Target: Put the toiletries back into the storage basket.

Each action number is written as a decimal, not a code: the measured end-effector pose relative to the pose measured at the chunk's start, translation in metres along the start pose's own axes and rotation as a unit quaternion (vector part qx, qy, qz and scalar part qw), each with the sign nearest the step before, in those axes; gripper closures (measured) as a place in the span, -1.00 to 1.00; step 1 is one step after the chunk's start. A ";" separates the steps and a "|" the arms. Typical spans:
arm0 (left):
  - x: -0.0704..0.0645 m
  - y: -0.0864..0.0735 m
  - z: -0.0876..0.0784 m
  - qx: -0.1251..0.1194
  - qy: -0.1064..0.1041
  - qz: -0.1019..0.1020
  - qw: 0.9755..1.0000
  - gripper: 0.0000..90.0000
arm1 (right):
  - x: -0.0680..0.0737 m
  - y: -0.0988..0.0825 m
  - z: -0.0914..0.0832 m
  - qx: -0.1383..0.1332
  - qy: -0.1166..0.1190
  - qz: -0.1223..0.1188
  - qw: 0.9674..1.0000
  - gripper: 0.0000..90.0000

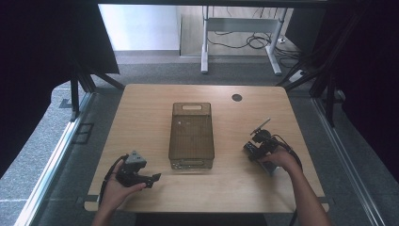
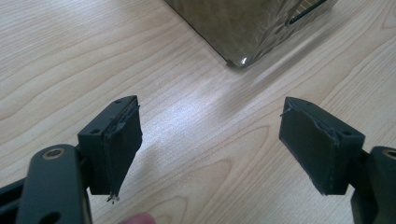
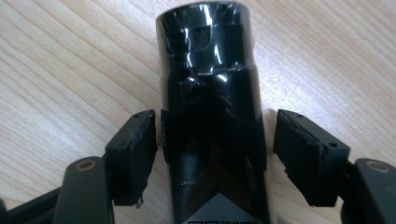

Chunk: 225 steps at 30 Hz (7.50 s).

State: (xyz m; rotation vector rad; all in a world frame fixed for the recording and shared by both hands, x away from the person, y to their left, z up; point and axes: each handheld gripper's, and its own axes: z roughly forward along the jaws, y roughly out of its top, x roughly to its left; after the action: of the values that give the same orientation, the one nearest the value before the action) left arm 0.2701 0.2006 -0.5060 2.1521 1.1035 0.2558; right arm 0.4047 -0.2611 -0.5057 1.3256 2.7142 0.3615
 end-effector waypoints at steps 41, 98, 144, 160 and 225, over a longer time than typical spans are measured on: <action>0.001 0.000 -0.001 -0.003 0.003 -0.001 1.000 -0.52 | -0.003 0.006 -0.004 0.042 0.000 0.003 0.999 0.04; 0.002 0.000 -0.002 -0.006 -0.002 0.002 1.000 -0.52 | 0.067 0.120 -0.091 0.015 0.034 -0.003 0.999 0.05; 0.002 0.000 0.000 -0.005 -0.006 0.002 1.000 -0.52 | 0.119 0.186 -0.057 0.025 0.080 0.041 0.996 0.04; 0.003 0.000 -0.001 -0.006 -0.007 0.004 1.000 -0.52 | 0.136 0.199 -0.040 0.033 0.097 0.070 0.992 0.04; 0.000 0.001 0.001 -0.004 -0.012 0.007 1.000 -0.52 | 0.163 0.196 0.040 0.031 0.162 0.267 0.949 0.03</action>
State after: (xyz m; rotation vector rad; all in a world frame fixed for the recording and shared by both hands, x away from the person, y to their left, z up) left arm 0.2715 0.1996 -0.5064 2.1502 1.0736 0.2400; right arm 0.4616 -0.0098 -0.4921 2.1938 2.5686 0.5834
